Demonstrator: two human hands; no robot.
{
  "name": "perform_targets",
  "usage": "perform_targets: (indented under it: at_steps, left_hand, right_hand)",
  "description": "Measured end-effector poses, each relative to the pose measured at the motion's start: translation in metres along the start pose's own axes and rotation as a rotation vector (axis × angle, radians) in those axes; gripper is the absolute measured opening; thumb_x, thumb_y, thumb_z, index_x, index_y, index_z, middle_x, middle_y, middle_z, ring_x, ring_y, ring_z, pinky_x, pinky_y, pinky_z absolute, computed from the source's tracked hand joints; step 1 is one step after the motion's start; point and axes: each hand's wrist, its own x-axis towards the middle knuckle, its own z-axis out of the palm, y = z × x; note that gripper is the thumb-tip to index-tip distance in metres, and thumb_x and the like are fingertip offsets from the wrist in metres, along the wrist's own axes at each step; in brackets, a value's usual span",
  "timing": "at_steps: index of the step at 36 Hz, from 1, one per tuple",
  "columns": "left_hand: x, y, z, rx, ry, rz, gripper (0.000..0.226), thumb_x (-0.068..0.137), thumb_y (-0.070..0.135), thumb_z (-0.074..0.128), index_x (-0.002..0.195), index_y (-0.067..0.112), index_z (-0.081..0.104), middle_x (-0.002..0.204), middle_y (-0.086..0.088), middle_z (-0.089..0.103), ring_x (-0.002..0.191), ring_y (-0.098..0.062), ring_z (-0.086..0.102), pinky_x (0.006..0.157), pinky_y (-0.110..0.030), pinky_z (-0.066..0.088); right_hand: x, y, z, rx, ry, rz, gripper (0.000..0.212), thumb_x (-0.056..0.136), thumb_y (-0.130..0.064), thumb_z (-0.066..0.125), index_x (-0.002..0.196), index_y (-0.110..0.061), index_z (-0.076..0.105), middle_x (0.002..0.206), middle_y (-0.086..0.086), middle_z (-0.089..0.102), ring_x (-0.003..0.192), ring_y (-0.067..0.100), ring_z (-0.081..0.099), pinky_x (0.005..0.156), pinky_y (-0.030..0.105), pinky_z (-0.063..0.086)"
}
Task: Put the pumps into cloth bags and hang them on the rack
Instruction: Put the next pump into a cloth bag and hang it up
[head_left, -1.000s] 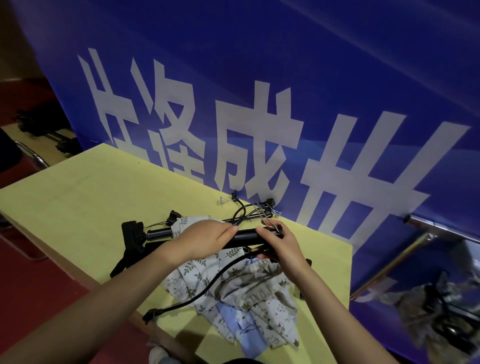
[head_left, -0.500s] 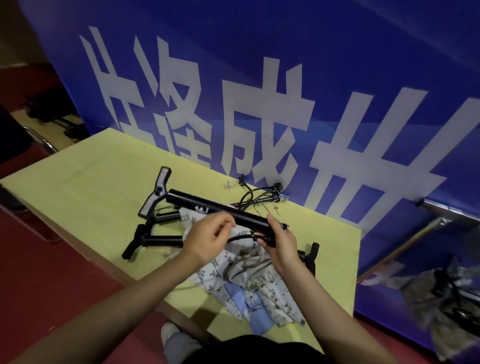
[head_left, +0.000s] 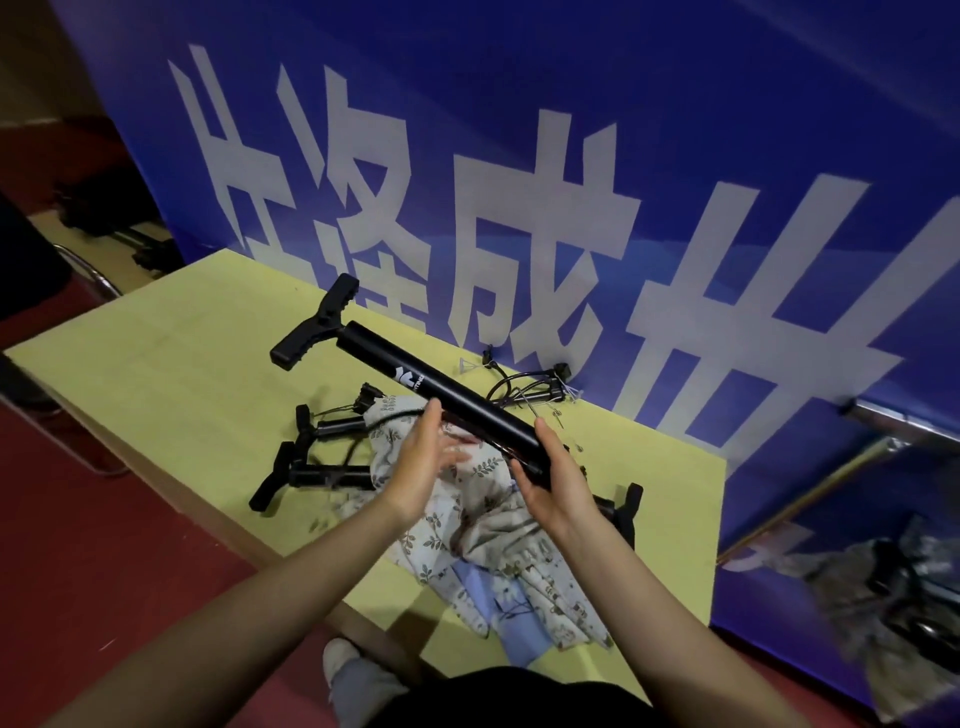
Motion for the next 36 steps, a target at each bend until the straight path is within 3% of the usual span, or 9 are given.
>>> perform_targets:
  at_steps: [7, 12, 17, 19, 22, 24, 27, 32, 36]
  left_hand:
    - [0.017, 0.027, 0.004, -0.494, 0.25, 0.139, 0.049, 0.099, 0.051, 0.037, 0.135, 0.02, 0.047, 0.124, -0.003, 0.064, 0.112, -0.017, 0.064, 0.106, -0.043, 0.043]
    - [0.028, 0.071, -0.016, -0.735, 0.368, 0.271, 0.041, 0.104, 0.037, 0.035, 0.136, 0.011, 0.041, 0.106, -0.007, 0.068, 0.09, -0.025, 0.071, 0.086, -0.038, 0.056]
    - [0.033, 0.078, -0.012, -0.519, 0.353, 0.323, 0.023, 0.104, 0.035, 0.038, 0.109, 0.015, 0.049, 0.073, -0.001, 0.059, 0.061, -0.018, 0.061, 0.067, -0.035, 0.054]
    - [0.034, 0.075, -0.01, -0.405, 0.311, 0.345, 0.023, 0.103, 0.036, 0.039, 0.104, 0.016, 0.051, 0.075, -0.004, 0.058, 0.059, -0.02, 0.058, 0.064, -0.036, 0.052]
    - [0.032, 0.068, -0.008, -0.268, 0.221, 0.338, 0.026, 0.103, 0.037, 0.038, 0.101, 0.015, 0.052, 0.077, -0.006, 0.058, 0.059, -0.021, 0.057, 0.06, -0.035, 0.052]
    - [0.031, 0.064, -0.006, -0.198, 0.156, 0.323, 0.026, 0.104, 0.035, 0.037, 0.103, 0.014, 0.052, 0.076, -0.004, 0.06, 0.057, -0.021, 0.057, 0.058, -0.034, 0.052]
    - [0.027, 0.06, -0.003, -0.068, 0.012, 0.323, 0.025, 0.105, 0.031, 0.035, 0.104, 0.013, 0.051, 0.08, -0.007, 0.062, 0.056, -0.021, 0.057, 0.058, -0.033, 0.051]
    - [0.015, 0.053, 0.009, 0.132, -0.186, 0.3, 0.023, 0.104, 0.03, 0.036, 0.113, 0.012, 0.048, 0.087, -0.011, 0.066, 0.061, -0.024, 0.063, 0.058, -0.03, 0.054]
    - [0.011, 0.043, 0.019, 0.175, -0.232, 0.263, 0.026, 0.105, 0.028, 0.034, 0.114, 0.006, 0.042, 0.088, -0.013, 0.066, 0.057, -0.024, 0.063, 0.054, -0.03, 0.053]
  right_hand:
    - [-0.001, 0.01, 0.0, -0.055, -0.099, -0.014, 0.023, 0.091, -0.027, 0.064, 0.097, -0.005, 0.068, 0.09, 0.008, 0.071, 0.089, 0.019, 0.067, 0.063, 0.019, 0.055]
    - [-0.001, 0.017, -0.022, -0.199, -0.173, -0.033, 0.037, 0.086, -0.034, 0.063, 0.109, -0.004, 0.066, 0.09, 0.008, 0.069, 0.08, 0.017, 0.065, 0.067, 0.024, 0.054]
    - [0.005, 0.027, -0.037, -0.611, -0.169, -0.024, 0.041, 0.087, -0.038, 0.066, 0.105, -0.002, 0.069, 0.101, 0.015, 0.067, 0.094, 0.029, 0.062, 0.076, 0.034, 0.049]
    - [0.011, 0.026, -0.04, -0.701, -0.126, -0.022, 0.028, 0.092, -0.033, 0.061, 0.1, -0.008, 0.071, 0.108, 0.01, 0.068, 0.099, 0.023, 0.063, 0.079, 0.033, 0.05]
    - [0.014, 0.013, -0.034, -0.738, -0.141, -0.066, 0.035, 0.095, -0.041, 0.053, 0.11, -0.012, 0.066, 0.114, 0.007, 0.067, 0.105, 0.018, 0.062, 0.083, 0.031, 0.052]
    - [0.014, -0.002, -0.023, -0.809, -0.168, -0.173, 0.044, 0.092, -0.049, 0.052, 0.12, -0.015, 0.059, 0.115, 0.005, 0.064, 0.103, 0.018, 0.062, 0.079, 0.029, 0.052]
    - [0.017, -0.03, -0.001, -0.878, -0.174, -0.371, 0.036, 0.095, -0.05, 0.048, 0.119, -0.023, 0.055, 0.114, 0.001, 0.063, 0.107, 0.019, 0.061, 0.089, 0.036, 0.053]
    - [0.022, -0.071, 0.034, -0.798, -0.194, -0.524, 0.041, 0.098, -0.039, 0.051, 0.133, -0.018, 0.05, 0.116, 0.003, 0.063, 0.091, 0.012, 0.066, 0.075, 0.033, 0.056]
    - [0.02, -0.079, 0.042, -0.928, -0.245, -0.6, 0.026, 0.097, -0.03, 0.056, 0.113, -0.013, 0.067, 0.091, -0.003, 0.067, 0.074, 0.009, 0.062, 0.06, 0.024, 0.052]
